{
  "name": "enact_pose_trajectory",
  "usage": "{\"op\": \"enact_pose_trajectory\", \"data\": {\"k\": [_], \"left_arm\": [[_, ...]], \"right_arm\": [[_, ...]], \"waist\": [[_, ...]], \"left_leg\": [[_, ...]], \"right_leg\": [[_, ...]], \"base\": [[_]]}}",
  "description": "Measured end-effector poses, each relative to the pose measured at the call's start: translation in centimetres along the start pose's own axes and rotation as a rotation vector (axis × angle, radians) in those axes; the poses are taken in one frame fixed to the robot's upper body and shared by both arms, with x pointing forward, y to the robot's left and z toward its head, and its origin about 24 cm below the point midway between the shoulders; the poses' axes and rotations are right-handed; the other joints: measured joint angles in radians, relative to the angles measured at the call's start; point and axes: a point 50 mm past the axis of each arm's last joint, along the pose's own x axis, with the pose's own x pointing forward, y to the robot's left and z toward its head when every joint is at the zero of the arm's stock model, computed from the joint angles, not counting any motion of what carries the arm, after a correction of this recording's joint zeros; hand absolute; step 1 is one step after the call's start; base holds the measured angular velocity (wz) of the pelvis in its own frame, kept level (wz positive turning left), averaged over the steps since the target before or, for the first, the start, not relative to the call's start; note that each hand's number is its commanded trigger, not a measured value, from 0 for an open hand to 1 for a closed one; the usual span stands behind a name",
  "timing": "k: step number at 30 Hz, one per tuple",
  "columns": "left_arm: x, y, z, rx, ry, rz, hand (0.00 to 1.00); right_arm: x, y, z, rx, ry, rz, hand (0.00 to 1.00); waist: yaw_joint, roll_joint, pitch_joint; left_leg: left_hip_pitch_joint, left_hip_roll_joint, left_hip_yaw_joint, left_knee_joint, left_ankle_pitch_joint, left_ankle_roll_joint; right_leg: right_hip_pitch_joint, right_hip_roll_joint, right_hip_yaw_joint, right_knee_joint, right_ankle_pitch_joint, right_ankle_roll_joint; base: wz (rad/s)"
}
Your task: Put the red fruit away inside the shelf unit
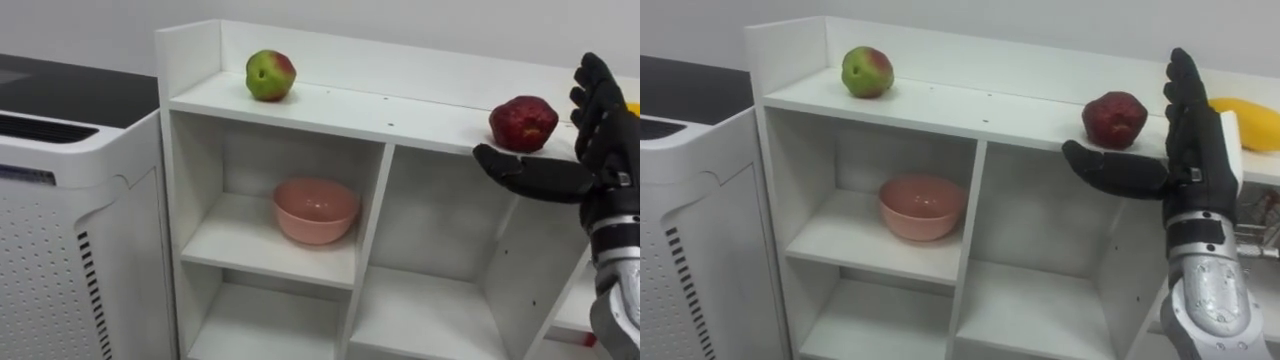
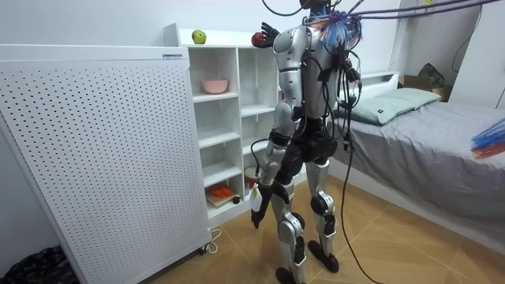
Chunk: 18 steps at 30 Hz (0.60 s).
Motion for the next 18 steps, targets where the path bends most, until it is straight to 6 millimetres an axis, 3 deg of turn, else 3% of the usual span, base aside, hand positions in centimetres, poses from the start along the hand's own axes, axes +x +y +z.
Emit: {"op": "enact_pose_trajectory", "data": {"k": [4,5,6,7,8,9,10,18], "left_arm": [[0.09,0.39,0.64,-0.007,-0.016,-0.002,0.0],[0.09,0.48,0.69,-0.012,-0.017,0.002,0.0],[0.08,0.47,0.61,-0.013,-0.015,0.002,0.0],[0.09,0.56,0.63,-0.013,-0.016,0.006,0.0],[0.08,0.52,0.6,-0.013,-0.015,0.006,0.0],[0.08,0.48,0.58,-0.013,-0.014,0.005,0.0],[0.07,0.44,0.52,-0.014,-0.013,0.005,0.0],[0.07,0.42,0.54,-0.014,-0.013,0.007,0.0]], "right_arm": [[0.59,0.21,0.67,0.035,-0.019,-0.004,0.0],[0.73,0.26,0.87,0.04,-0.025,-0.005,0.12],[0.77,0.24,0.92,0.039,-0.027,-0.005,0.32],[0.77,0.23,0.87,0.04,-0.025,-0.004,0.64],[0.76,0.23,0.67,0.04,-0.016,-0.001,0.76],[0.76,0.21,0.54,0.038,-0.01,0.0,0.96],[0.75,0.19,0.31,0.034,-0.001,0.007,1.0],[0.77,0.25,0.03,0.019,0.009,0.053,1.0]], "waist": [[-0.005,0.007,0.0032],[-0.005,0.009,0.0026],[-0.005,0.01,0.0023],[-0.001,0.01,0.0024],[0.0,0.011,0.0026],[0.001,0.011,0.002],[0.003,0.01,0.0006],[0.012,0.006,-0.0018]], "left_leg": [[-0.014,0.0,0.001,0.006,0.0,0.0],[-0.017,0.0,0.002,0.006,0.0,0.0],[-0.017,0.0,0.001,0.006,0.0,0.0],[-0.015,0.0,0.0,0.006,0.0,0.0],[-0.009,0.0,-0.002,0.004,0.0,0.0],[-0.006,0.0,-0.002,0.003,0.0,0.0],[-0.005,0.0,-0.002,0.001,0.0,0.0],[-0.005,0.0,-0.004,0.0,0.0,0.0]], "right_leg": [[-0.01,0.0,-0.003,-0.002,0.0,0.0],[-0.012,0.0,-0.005,-0.002,0.0,0.0],[-0.012,0.0,-0.005,-0.002,0.0,0.0],[-0.011,0.0,-0.006,-0.002,0.0,0.0],[-0.005,0.0,-0.005,-0.002,0.0,0.0],[-0.003,0.0,-0.004,-0.002,0.0,0.0],[-0.003,0.001,-0.001,-0.001,0.0,0.0],[-0.003,0.001,-0.003,-0.01,0.0,0.0]], "base": [[0.0],[0.0],[0.0],[0.0],[0.0],[0.0],[0.0],[0.0]]}}
